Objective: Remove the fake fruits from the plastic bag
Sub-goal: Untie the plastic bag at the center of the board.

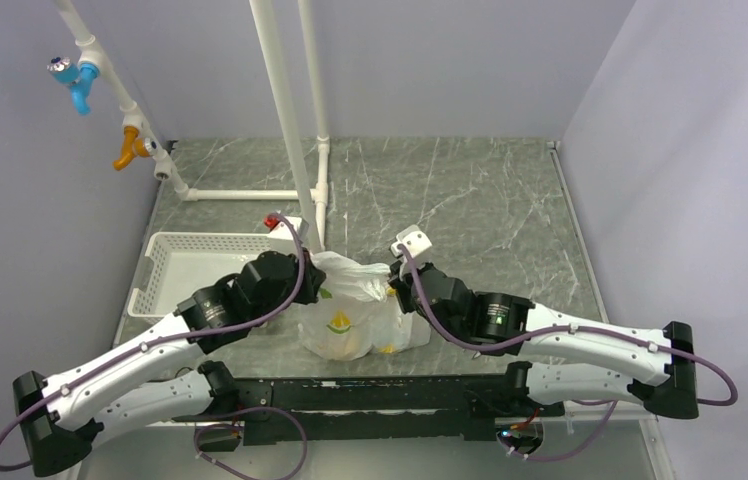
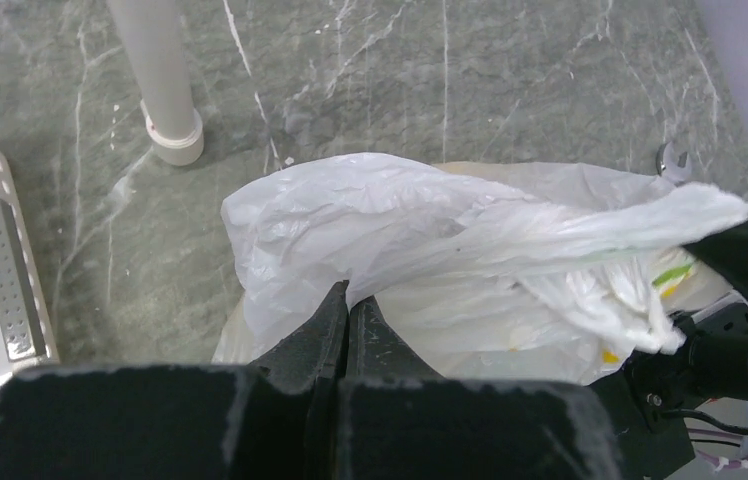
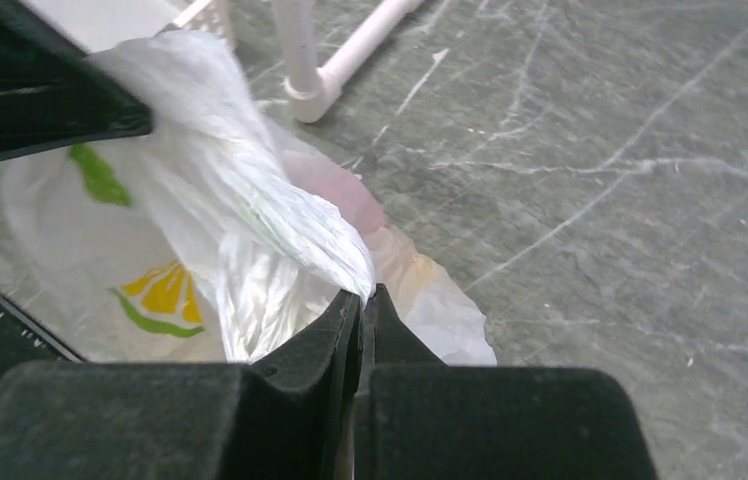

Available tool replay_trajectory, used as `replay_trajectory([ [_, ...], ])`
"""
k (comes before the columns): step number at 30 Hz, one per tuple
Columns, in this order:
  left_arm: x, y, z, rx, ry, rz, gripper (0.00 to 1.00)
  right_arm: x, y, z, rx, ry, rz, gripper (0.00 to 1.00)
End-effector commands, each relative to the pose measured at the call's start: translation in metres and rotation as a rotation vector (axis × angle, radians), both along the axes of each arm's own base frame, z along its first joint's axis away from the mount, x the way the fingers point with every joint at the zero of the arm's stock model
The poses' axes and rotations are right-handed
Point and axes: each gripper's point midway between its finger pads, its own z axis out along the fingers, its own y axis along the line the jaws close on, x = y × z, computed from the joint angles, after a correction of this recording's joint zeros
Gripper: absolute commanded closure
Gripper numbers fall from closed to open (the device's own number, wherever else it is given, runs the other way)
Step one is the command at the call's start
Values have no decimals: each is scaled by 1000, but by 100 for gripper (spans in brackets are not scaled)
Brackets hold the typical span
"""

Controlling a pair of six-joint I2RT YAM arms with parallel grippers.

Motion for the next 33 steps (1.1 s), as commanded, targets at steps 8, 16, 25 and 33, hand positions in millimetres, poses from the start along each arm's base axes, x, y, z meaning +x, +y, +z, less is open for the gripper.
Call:
replay_trajectory([
  [8,-15,6,3,-76,-3,-30,75,11,-27,38,414,57,17,100],
  [16,-26,0,32,-82,-54,-145,19,-2,-12,47,409,55,150,100],
  [25,-19,-15,77,25,-150,-271,0,-9,-9,44,429,74,182,100],
  [33,-8,-49,75,79,-135,-376,10,-13,-16,56,479,66,173,100],
])
